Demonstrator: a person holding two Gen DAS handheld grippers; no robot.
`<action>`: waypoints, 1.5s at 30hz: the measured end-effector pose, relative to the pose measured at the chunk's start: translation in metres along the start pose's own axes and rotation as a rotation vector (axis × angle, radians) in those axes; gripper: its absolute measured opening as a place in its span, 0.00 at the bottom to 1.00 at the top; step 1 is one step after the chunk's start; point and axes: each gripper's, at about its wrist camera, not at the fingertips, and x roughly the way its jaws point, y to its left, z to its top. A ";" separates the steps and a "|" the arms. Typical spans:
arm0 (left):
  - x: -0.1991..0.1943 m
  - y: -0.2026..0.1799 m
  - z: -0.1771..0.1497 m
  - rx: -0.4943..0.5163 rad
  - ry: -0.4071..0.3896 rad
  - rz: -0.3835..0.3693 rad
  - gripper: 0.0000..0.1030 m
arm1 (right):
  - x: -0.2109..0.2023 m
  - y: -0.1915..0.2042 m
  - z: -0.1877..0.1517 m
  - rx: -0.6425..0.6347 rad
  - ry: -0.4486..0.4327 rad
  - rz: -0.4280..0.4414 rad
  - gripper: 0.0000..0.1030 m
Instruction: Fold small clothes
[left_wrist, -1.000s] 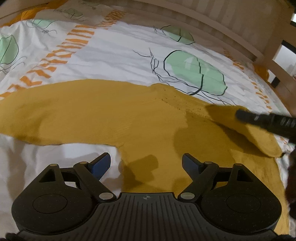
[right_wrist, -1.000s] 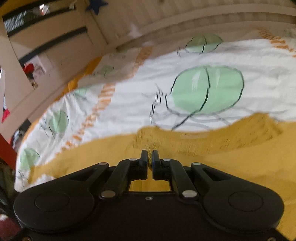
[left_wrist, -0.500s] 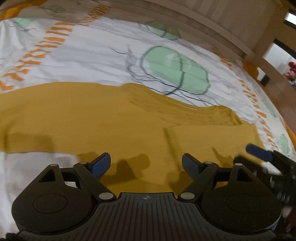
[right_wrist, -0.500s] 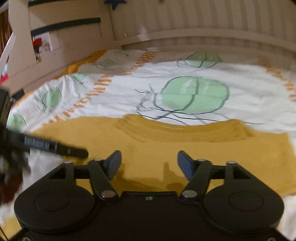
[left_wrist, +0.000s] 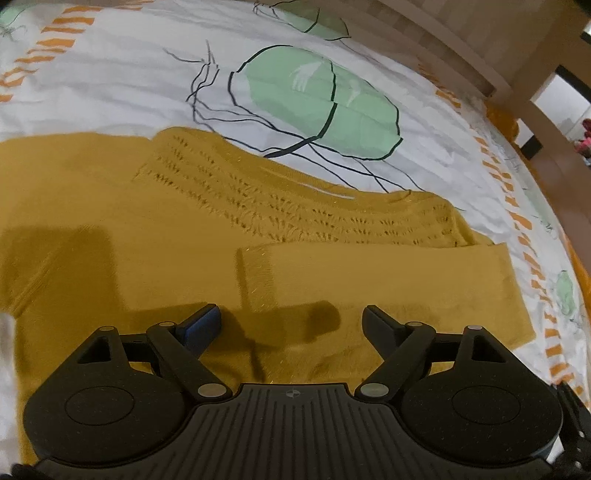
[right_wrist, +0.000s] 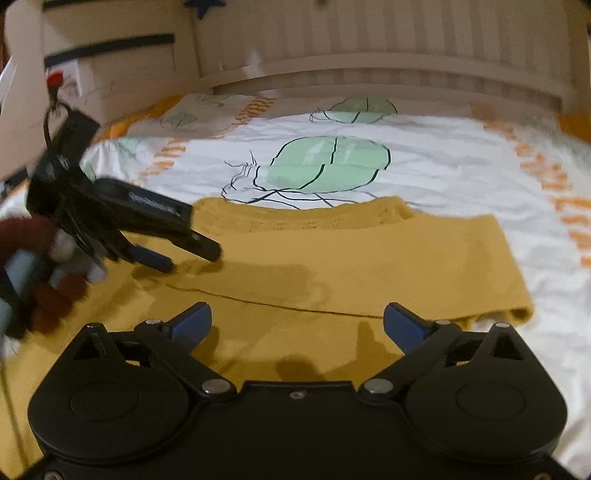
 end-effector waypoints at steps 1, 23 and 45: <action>0.002 -0.002 0.000 0.009 -0.001 0.008 0.78 | 0.001 -0.001 0.001 0.026 0.006 0.012 0.97; -0.092 0.013 0.037 0.151 -0.265 0.102 0.07 | 0.023 0.006 -0.009 0.084 0.129 0.008 0.98; -0.050 0.086 0.017 -0.008 -0.097 0.182 0.08 | 0.012 -0.055 0.005 0.315 0.048 -0.097 0.98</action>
